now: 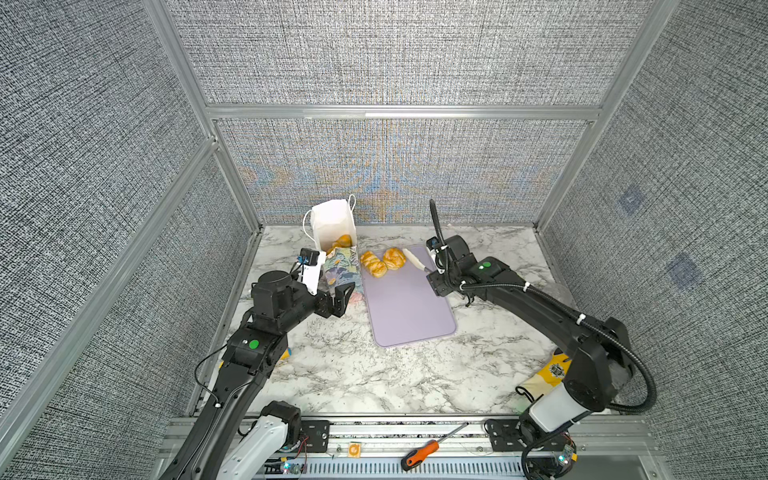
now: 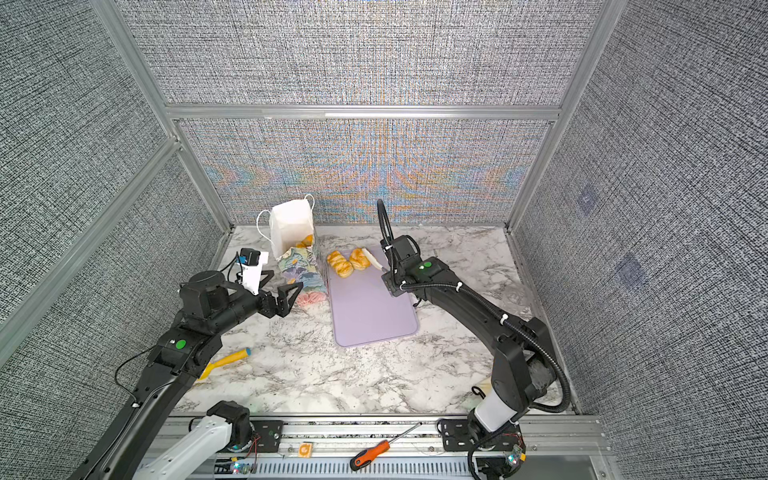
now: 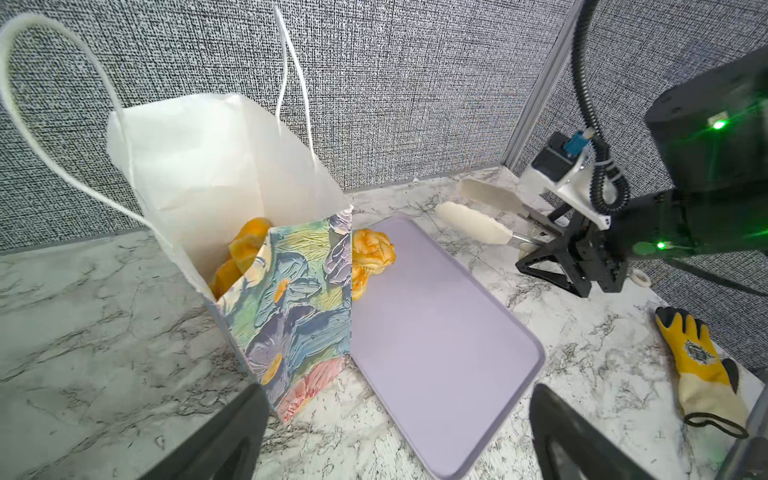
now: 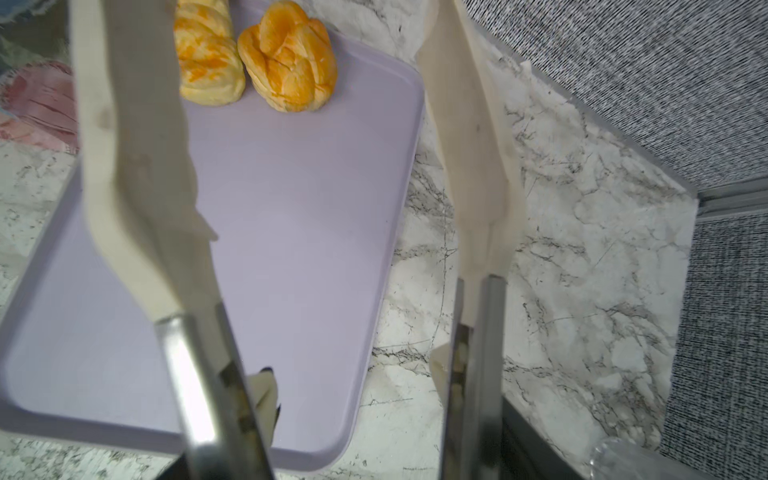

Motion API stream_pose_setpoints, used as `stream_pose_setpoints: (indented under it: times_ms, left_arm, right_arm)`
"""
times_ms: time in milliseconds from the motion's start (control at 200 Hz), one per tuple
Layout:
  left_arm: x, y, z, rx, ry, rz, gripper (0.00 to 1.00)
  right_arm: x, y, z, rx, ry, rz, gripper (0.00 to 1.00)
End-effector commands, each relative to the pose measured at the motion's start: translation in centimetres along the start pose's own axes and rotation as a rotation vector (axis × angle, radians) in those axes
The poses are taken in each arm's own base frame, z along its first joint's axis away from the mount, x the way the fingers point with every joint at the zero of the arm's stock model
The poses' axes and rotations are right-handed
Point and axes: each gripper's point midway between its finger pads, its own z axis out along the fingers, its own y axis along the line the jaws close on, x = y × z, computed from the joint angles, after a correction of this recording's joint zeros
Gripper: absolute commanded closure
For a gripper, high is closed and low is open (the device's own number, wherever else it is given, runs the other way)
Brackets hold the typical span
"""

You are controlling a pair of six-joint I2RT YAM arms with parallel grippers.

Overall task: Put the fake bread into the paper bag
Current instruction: 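Withdraw the tongs from the bag toward the braided bun on the tray, then lower the open tongs around the braided bun with the right gripper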

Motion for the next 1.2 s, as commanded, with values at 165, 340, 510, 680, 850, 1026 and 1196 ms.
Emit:
stream_pose_setpoints:
  times_ms: [165,340,510,680,850,1026,1196]
  left_arm:
    - [0.3,-0.2,1.4,-0.013,-0.023,-0.037,0.01]
    - [0.5,-0.2,1.7,-0.023,-0.022,-0.036,0.01]
    - [0.5,-0.2,1.7,-0.023,-0.020,-0.032,0.01]
    - [0.9,-0.2,2.0,-0.018,-0.004,-0.030,0.01]
    - [1.1,-0.2,2.4,-0.015,0.009,-0.028,0.01]
    - [1.3,-0.1,2.6,-0.016,0.015,-0.025,0.01]
    - [1.4,0.0,2.4,-0.024,0.017,-0.023,0.01]
  right_arm:
    - [0.6,0.3,4.9,-0.073,0.072,0.055,0.29]
    - [1.0,1.4,8.3,-0.125,0.147,0.048,0.29]
    - [1.1,2.4,10.5,-0.156,0.186,-0.013,0.29]
    - [1.6,2.7,11.6,-0.157,0.224,-0.070,0.29]
    - [2.2,3.0,12.2,-0.133,0.256,-0.139,0.28]
    - [2.1,2.5,13.0,-0.082,0.279,-0.161,0.28]
    - [1.6,2.2,13.7,-0.040,0.287,-0.172,0.27]
